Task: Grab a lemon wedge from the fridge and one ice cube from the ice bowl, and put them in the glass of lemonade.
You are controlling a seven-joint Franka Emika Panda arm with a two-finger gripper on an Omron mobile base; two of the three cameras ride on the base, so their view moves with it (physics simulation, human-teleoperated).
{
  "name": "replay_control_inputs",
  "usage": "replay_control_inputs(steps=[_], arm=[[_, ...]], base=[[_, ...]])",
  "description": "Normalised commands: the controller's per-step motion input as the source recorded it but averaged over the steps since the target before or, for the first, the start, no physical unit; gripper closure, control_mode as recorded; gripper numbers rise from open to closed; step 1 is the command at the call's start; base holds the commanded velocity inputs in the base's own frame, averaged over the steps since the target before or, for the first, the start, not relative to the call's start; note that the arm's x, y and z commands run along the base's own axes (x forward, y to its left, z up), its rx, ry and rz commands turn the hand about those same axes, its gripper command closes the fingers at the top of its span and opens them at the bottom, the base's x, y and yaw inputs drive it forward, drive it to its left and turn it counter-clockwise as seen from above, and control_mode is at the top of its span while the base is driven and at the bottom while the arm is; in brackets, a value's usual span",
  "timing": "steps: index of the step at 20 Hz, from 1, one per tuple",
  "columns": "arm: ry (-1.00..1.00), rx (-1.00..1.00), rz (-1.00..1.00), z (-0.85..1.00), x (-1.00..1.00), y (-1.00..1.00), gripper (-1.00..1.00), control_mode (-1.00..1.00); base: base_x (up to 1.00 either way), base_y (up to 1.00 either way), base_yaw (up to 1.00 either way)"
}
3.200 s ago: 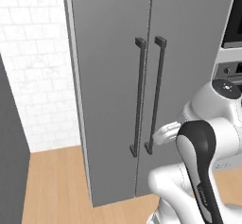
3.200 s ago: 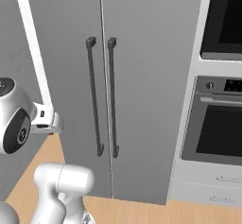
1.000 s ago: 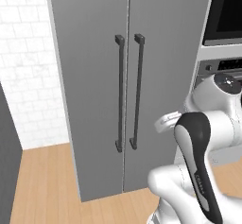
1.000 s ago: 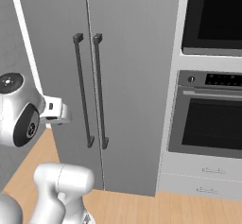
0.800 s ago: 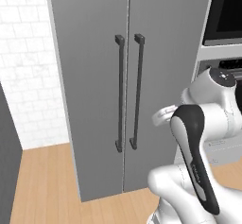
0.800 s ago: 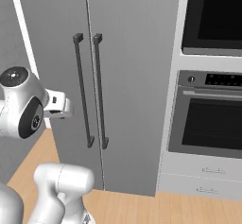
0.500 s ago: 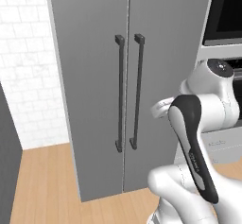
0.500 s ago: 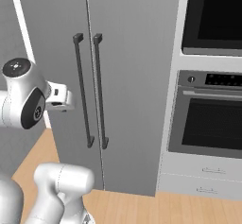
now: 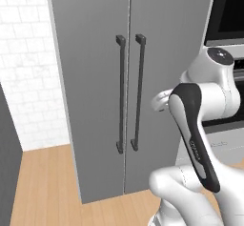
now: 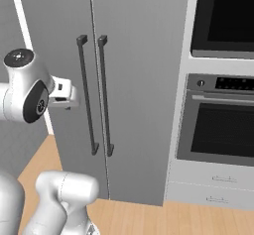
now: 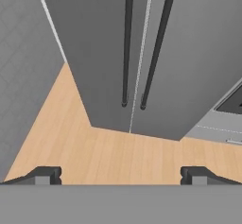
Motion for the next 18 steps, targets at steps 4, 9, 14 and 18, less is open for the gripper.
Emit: replay_control_inputs(steps=[4, 9, 14, 18], arm=[[0.00, 0.00, 0.00, 0.02, 0.07, 0.00, -1.00, -1.00], [0.00, 0.00, 0.00, 0.02, 0.00, 0.00, -1.00, -1.00], [0.00, 0.00, 0.00, 0.03, 0.11, -0.02, -1.00, -1.00], [-0.11, 0.00, -0.03, 0.01, 0.49, -0.10, -1.00, -1.00]], base=[[0.00, 0.00, 0.00], [0.00, 0.00, 0.00], [0.00, 0.00, 0.00], [0.00, 0.00, 0.00]])
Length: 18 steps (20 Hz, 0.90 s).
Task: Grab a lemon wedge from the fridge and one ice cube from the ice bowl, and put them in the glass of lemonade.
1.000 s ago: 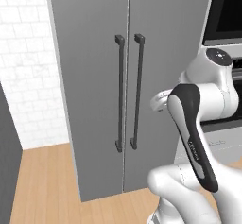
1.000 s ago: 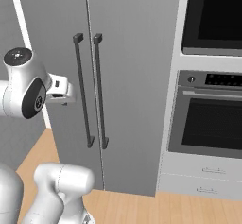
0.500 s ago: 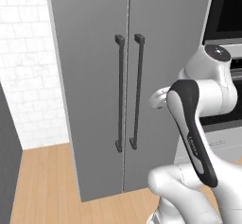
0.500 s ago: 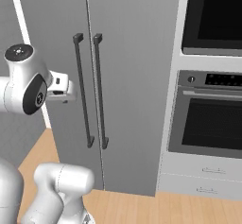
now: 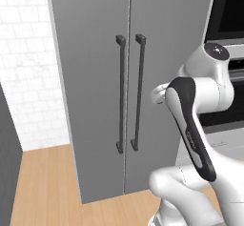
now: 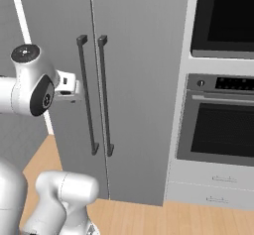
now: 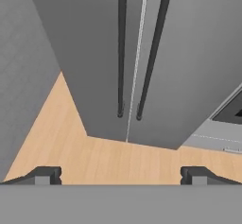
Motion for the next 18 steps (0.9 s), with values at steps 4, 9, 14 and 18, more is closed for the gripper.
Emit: replay_control_inputs(steps=[4, 9, 14, 18], arm=[[-0.15, 0.00, -0.03, 0.10, 0.69, -0.12, -1.00, -1.00], [-0.11, 0.00, -0.06, 0.16, 0.65, -0.12, -1.00, -1.00], [-0.02, 0.00, -0.12, 0.22, 0.50, -0.14, -1.00, -1.00], [0.00, 0.00, -0.15, 0.09, 0.23, -0.11, -1.00, -1.00]], base=[[0.00, 0.00, 0.00], [0.00, 0.00, 0.00], [0.00, 0.00, 0.00], [0.00, 0.00, 0.00]])
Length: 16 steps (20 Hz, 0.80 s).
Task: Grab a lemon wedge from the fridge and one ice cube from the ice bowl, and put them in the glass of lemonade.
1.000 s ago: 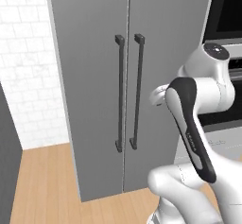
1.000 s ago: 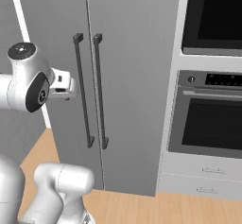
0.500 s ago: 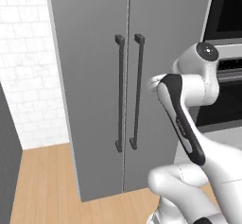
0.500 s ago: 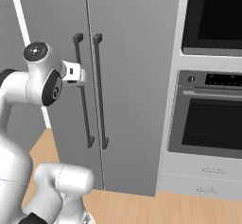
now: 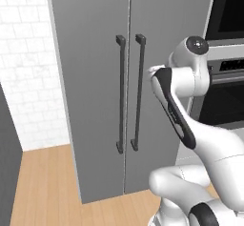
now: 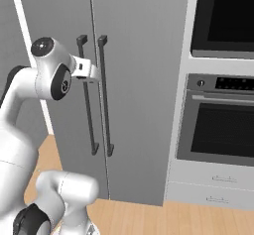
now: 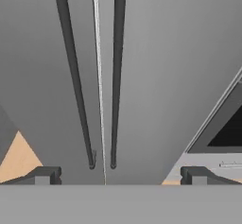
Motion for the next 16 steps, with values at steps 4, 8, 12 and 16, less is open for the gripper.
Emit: replay_control_inputs(steps=[4, 8, 12, 16], arm=[[-0.01, 0.00, -0.13, 0.00, 0.38, -0.04, -1.00, -1.00], [0.00, 0.02, -0.01, 0.00, 0.38, -0.01, -1.00, -1.00], [-0.03, 0.07, 0.11, 0.00, 0.63, -0.01, -1.00, -1.00], [-0.03, 0.06, 0.17, 0.00, 0.64, 0.00, -1.00, -1.00]], base=[[0.00, 0.00, 0.00], [0.00, 0.00, 0.00], [0.00, 0.00, 0.00], [0.00, 0.00, 0.00]])
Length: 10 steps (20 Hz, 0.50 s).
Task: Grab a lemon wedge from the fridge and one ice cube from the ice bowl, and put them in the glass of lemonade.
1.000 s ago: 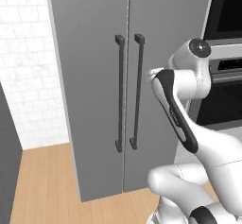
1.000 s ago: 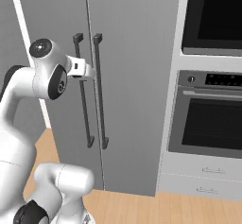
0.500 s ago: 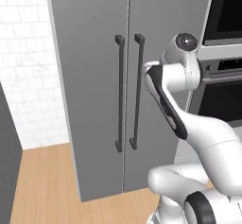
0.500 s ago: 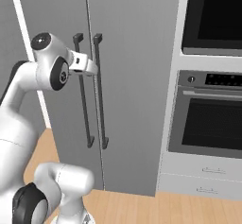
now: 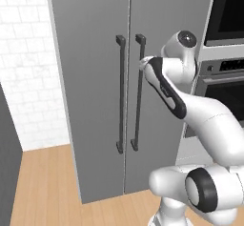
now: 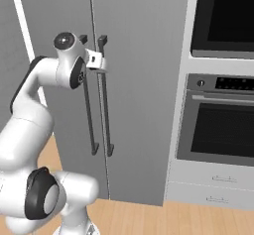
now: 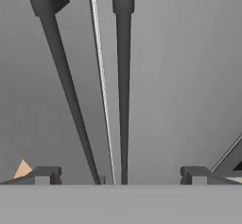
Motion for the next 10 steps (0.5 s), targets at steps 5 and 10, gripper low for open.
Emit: replay_control_inputs(steps=[5, 10], arm=[[0.00, 0.02, 0.11, 0.00, 0.50, -0.04, -1.00, -1.00], [0.00, 0.00, 0.05, 0.00, 0.59, -0.04, -1.00, -1.00]], base=[[0.00, 0.00, 0.00], [0.00, 0.00, 0.00]])
